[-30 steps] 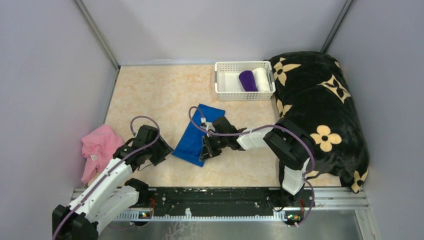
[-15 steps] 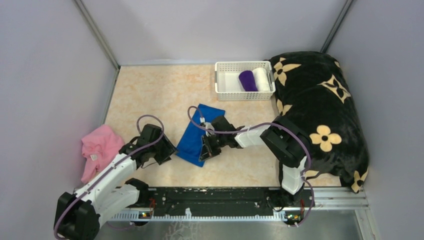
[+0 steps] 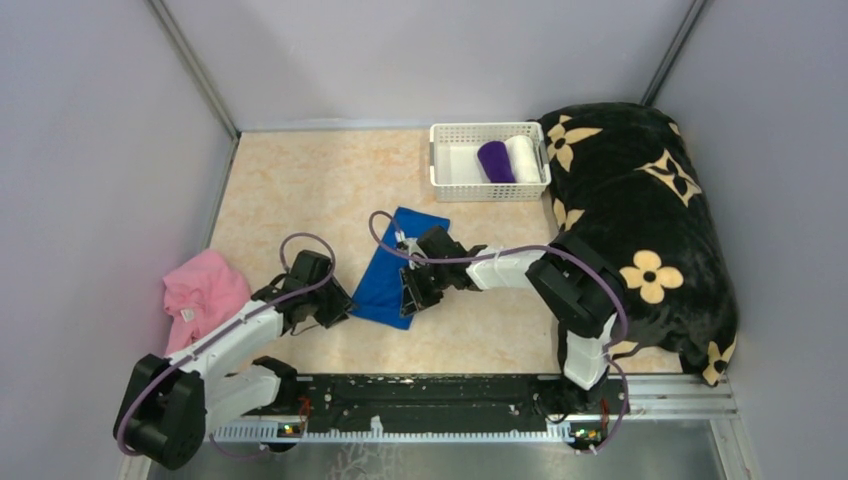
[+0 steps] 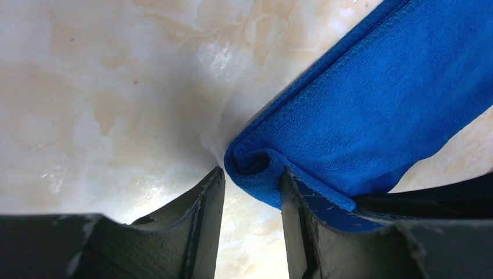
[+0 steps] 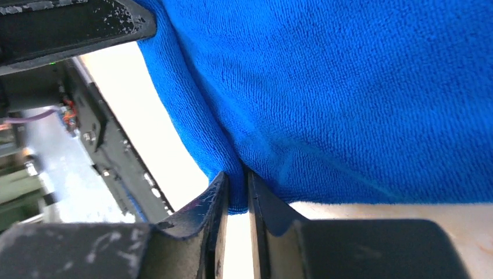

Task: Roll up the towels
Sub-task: Roll the towel at the center of the board.

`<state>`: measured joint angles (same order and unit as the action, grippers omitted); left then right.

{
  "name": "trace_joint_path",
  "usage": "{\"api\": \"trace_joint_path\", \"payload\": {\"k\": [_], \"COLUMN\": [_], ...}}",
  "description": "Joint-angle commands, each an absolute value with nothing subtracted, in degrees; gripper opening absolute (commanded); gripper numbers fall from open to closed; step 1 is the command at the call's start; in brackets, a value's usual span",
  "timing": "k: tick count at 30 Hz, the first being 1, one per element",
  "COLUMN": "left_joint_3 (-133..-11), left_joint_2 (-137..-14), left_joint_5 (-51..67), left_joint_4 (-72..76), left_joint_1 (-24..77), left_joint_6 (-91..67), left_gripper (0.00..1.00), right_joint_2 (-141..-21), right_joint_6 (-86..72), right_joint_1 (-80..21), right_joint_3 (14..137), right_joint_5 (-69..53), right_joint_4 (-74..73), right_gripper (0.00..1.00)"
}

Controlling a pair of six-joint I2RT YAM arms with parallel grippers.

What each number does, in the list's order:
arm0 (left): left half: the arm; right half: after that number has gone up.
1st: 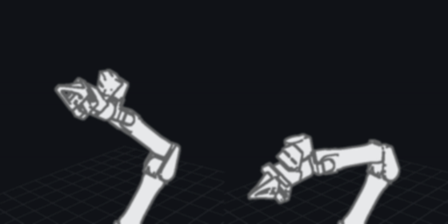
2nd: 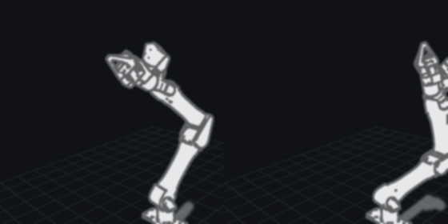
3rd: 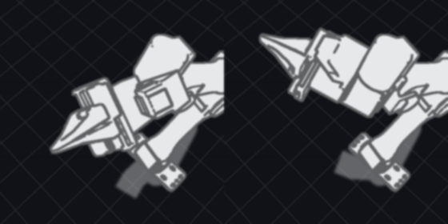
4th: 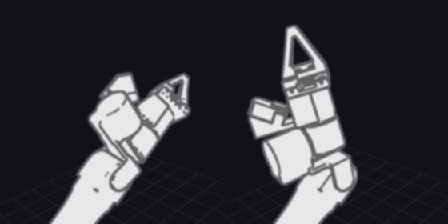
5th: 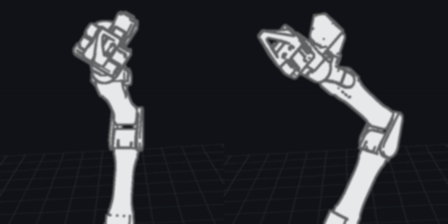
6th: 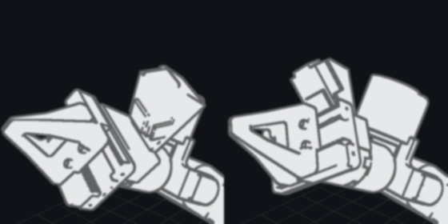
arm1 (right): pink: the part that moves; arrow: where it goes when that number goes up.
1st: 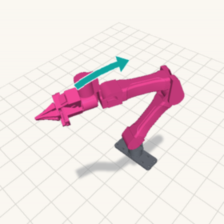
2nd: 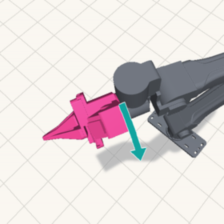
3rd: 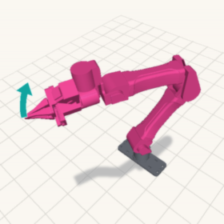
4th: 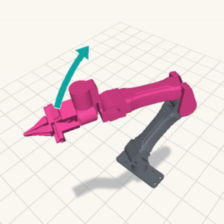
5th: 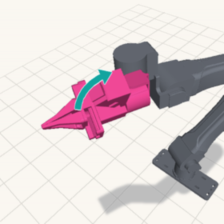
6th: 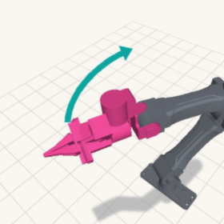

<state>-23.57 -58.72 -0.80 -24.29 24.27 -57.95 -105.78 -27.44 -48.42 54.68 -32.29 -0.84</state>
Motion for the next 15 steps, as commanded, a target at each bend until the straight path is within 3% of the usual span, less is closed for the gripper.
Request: {"api": "trace_joint_path", "payload": {"k": [1,8,15], "left_joint_3": [-22.1,-22.4,-22.8], "left_joint_2": [-62.5,-63.7,-65.1], "left_joint_5": [-2.2,-2.2,-1.3], "left_joint_4": [-22.3,-22.2,-21.3], "left_joint_1": [24.3,24.4,24.4], "left_joint_6": [-56.2,-55.1,-54.5], "left_gripper": [0.47,0.46,0.46], "right_joint_2": [-99.0,-87.1,-90.3], "right_joint_6": [-18.9,-8.4,-1.0], "right_joint_1": [-50.8,-60.3,-67.2], "right_joint_3": [58.0,57.3,58.6], "right_joint_5": [-19.6,-3.3,3.2], "right_joint_4": [-8.3,-9.4,-6.3], "right_gripper": [0.22,0.39,0.45]}}
